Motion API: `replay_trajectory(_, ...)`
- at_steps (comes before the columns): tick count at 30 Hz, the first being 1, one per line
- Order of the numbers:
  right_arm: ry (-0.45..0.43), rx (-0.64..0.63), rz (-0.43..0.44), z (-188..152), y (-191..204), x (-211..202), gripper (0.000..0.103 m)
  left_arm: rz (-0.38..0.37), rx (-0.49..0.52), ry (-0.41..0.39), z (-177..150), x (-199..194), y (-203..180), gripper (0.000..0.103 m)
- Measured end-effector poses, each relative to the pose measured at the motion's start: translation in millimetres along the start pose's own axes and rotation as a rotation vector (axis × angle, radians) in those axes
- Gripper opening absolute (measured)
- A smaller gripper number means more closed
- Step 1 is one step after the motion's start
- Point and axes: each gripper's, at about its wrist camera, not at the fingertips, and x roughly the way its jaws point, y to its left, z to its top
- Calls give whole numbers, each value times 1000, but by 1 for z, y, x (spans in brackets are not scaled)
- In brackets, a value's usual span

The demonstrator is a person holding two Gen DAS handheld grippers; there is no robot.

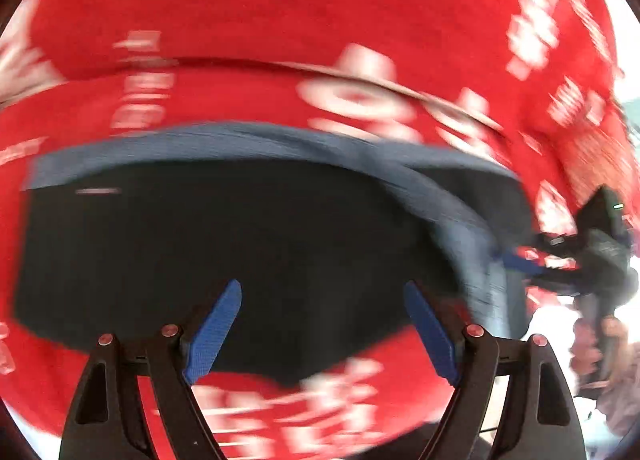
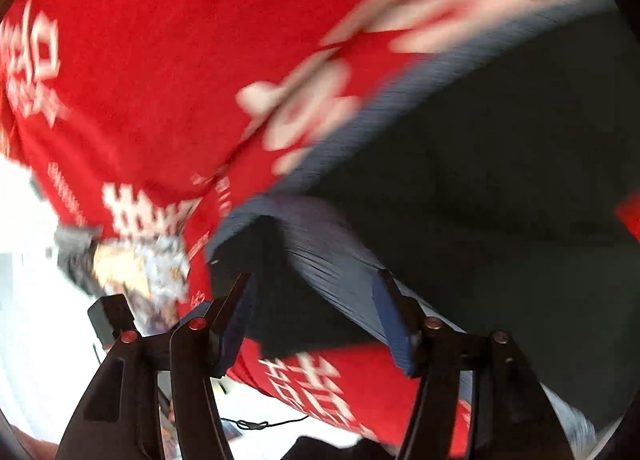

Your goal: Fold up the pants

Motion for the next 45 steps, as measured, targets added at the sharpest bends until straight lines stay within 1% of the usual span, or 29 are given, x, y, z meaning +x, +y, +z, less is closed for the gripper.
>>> replay_trajectory(3, -66, 109, -93, -35, -60, -48, 64, -110, 72, 71, -2, 33, -63, 85)
replay_trajectory(4, -89, 150, -119, -48, -79, -61, 64, -136, 94, 91, -2, 44, -82, 85)
replay_trajectory(7, -140, 261, -180, -90, -129, -94, 64, -182, 146, 128, -3, 73, -117, 85)
replay_trajectory(9, -169, 318, -203, -114, -159, -111, 64, -198, 168, 152, -5, 87, -135, 85)
replay_trajectory(11, -180, 376, -191, -136, -185, -114, 64, -198, 185, 164, -5, 98, -148, 85)
replay_trajectory(13, -183, 411, -202, -153, -206, -112, 64, -202, 203, 161, -9, 99, -153, 85)
replay_trajectory(15, -190, 428, -198, -163, -215, -107, 64, -190, 229, 158, -10, 102, -163, 85)
replay_trajectory(16, -193, 440, -162, -167, -222, -103, 64, -190, 232, 160, -8, 103, -159, 85)
replay_trajectory(18, -187, 456, -121, -170, -228, -97, 61, -196, 237, 162, -9, 104, -159, 85)
replay_trajectory(19, -180, 466, -97, -170, -233, -93, 43, -196, 238, 163, -9, 107, -159, 85)
replay_trajectory(20, -176, 472, -90, -171, -233, -93, 30, -193, 239, 164, -10, 108, -159, 85)
replay_trajectory(21, -174, 476, -94, -171, -230, -92, 24, -189, 238, 164, -10, 110, -160, 85)
replay_trajectory(22, -184, 467, -60, -170, -228, -96, 14, -190, 230, 161, -10, 109, -160, 85)
replay_trajectory(23, -193, 443, -35, -168, -222, -101, 14, -200, 219, 159, -9, 107, -158, 85)
replay_trajectory(24, -198, 413, -24, -164, -215, -107, 14, -211, 197, 162, -7, 105, -159, 85)
replay_trajectory(26, -209, 366, 39, -149, -204, -128, 14, -213, 152, 164, -3, 102, -162, 85)
replay_trajectory(28, -229, 317, 93, -122, -192, -153, 14, -210, 113, 150, 4, 98, -166, 85)
replay_trajectory(30, -248, 266, 122, -95, -182, -173, 14, -201, 81, 124, 14, 93, -172, 85)
replay_trajectory(33, -269, 195, 179, -34, -167, -200, 14, -186, 52, 73, 37, 90, -186, 85)
replay_trajectory(34, -272, 164, 187, -6, -163, -208, 14, -180, 47, 47, 49, 91, -192, 85)
replay_trajectory(36, -273, 133, 177, 35, -151, -211, 14, -165, 45, 0, 72, 94, -201, 85)
replay_trajectory(39, -254, 119, 149, 100, -147, -206, 14, -122, 31, -63, 110, 103, -210, 85)
replay_trajectory(41, -215, 120, 98, 138, -150, -193, 19, -81, 23, -96, 130, 107, -212, 85)
replay_trajectory(42, -191, 121, 58, 153, -151, -185, 21, -62, 18, -109, 137, 108, -212, 85)
replay_trajectory(43, -173, 118, 20, 161, -154, -179, 33, -48, 9, -121, 143, 108, -211, 85)
replay_trajectory(44, -165, 107, -23, 169, -154, -175, 56, -37, 1, -130, 145, 107, -210, 85)
replay_trajectory(45, -176, 86, -54, 175, -151, -176, 67, -24, -9, -138, 147, 104, -208, 85)
